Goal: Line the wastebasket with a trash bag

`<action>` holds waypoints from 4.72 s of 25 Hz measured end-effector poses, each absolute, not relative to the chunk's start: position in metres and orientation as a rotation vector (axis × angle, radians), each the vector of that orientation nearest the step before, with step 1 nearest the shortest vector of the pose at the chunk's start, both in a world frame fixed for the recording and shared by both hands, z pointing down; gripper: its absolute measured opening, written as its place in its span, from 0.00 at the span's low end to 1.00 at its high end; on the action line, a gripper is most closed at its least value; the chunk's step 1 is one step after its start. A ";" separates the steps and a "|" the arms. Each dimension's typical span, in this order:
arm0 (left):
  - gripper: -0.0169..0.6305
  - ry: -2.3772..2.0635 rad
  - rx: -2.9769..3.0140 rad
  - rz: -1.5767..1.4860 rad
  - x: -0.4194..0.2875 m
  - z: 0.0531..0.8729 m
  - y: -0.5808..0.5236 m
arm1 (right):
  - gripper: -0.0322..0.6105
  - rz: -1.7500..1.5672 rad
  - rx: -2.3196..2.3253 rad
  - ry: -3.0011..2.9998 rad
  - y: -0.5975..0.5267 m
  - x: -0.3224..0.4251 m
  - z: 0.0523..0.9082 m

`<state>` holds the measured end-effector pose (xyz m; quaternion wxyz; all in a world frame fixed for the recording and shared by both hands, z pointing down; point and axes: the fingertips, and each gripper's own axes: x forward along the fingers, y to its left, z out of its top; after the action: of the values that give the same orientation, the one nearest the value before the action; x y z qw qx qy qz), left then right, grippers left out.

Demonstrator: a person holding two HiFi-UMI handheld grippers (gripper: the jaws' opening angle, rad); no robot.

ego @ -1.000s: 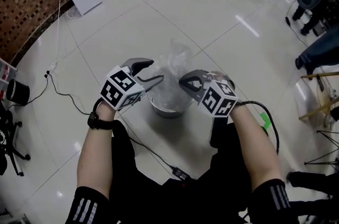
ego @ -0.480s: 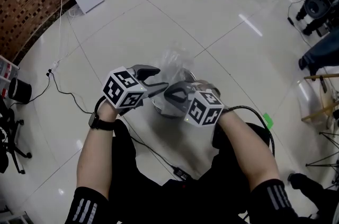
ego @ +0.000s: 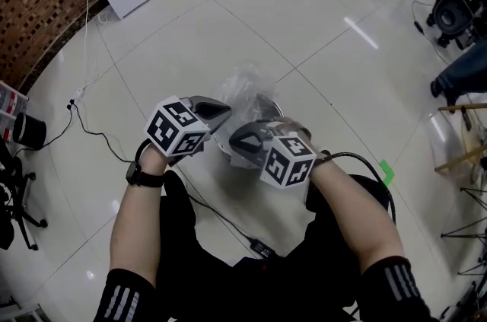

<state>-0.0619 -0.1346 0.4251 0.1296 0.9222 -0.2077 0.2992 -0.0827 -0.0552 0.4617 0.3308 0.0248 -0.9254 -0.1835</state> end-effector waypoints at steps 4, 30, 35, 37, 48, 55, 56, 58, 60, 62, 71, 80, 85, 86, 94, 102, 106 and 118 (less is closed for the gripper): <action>0.28 -0.607 2.609 0.812 -0.072 0.425 -0.136 | 0.06 -0.482 0.065 -2.416 -0.053 -0.081 0.462; 0.02 -0.754 2.611 0.907 -0.113 0.423 -0.144 | 0.22 -0.283 0.213 -2.579 -0.102 -0.041 0.430; 0.02 -0.854 2.606 0.886 -0.137 0.419 -0.147 | 0.23 -0.031 0.556 -2.526 -0.177 0.017 0.461; 0.02 -0.872 2.603 0.877 -0.145 0.417 -0.148 | 0.27 0.073 0.650 -2.460 -0.197 0.035 0.488; 0.02 -0.928 2.582 0.870 -0.165 0.412 -0.150 | 0.33 0.430 0.716 -2.277 -0.215 0.049 0.596; 0.02 -0.921 2.572 0.872 -0.172 0.414 -0.154 | 0.23 0.363 0.616 -2.249 -0.203 0.017 0.613; 0.02 -0.921 2.573 0.873 -0.171 0.413 -0.154 | 0.15 0.341 0.611 -2.237 -0.201 0.016 0.613; 0.02 -0.924 2.575 0.884 -0.169 0.414 -0.156 | 0.06 0.298 0.626 -2.215 -0.201 0.019 0.607; 0.02 -0.929 2.576 0.896 -0.167 0.415 -0.158 | 0.06 0.278 0.666 -2.199 -0.204 0.028 0.593; 0.02 -0.935 2.578 0.908 -0.164 0.415 -0.161 | 0.06 0.273 0.707 -2.195 -0.207 0.040 0.573; 0.02 -0.943 2.620 0.919 -0.149 0.407 -0.161 | 0.06 0.246 0.654 -2.116 -0.168 0.089 0.498; 0.02 -0.861 2.689 0.757 -0.133 0.373 -0.152 | 0.06 0.408 0.548 -2.109 -0.122 0.113 0.461; 0.02 -0.862 2.628 0.687 -0.135 0.371 -0.152 | 0.06 0.455 0.514 -2.097 -0.110 0.114 0.470; 0.02 -0.895 2.607 0.742 -0.139 0.379 -0.155 | 0.06 0.456 0.516 -2.096 -0.111 0.112 0.476; 0.02 -1.003 2.388 1.255 -0.170 0.477 -0.175 | 0.06 0.403 0.613 -1.987 -0.142 0.105 0.517; 0.03 -0.991 2.285 1.426 -0.167 0.535 -0.179 | 0.06 0.431 0.684 -1.910 -0.161 0.114 0.558; 0.15 -0.981 2.237 1.436 -0.174 0.557 -0.179 | 0.06 0.423 0.684 -1.931 -0.171 0.101 0.569; 0.17 -1.020 2.175 1.315 -0.181 0.599 -0.194 | 0.06 0.411 0.785 -1.857 -0.199 0.118 0.601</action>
<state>-0.1811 -0.1937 0.5989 0.2002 0.7781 -0.3649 0.4705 0.1181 -0.1992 0.6014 0.5158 0.3268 -0.7732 0.1713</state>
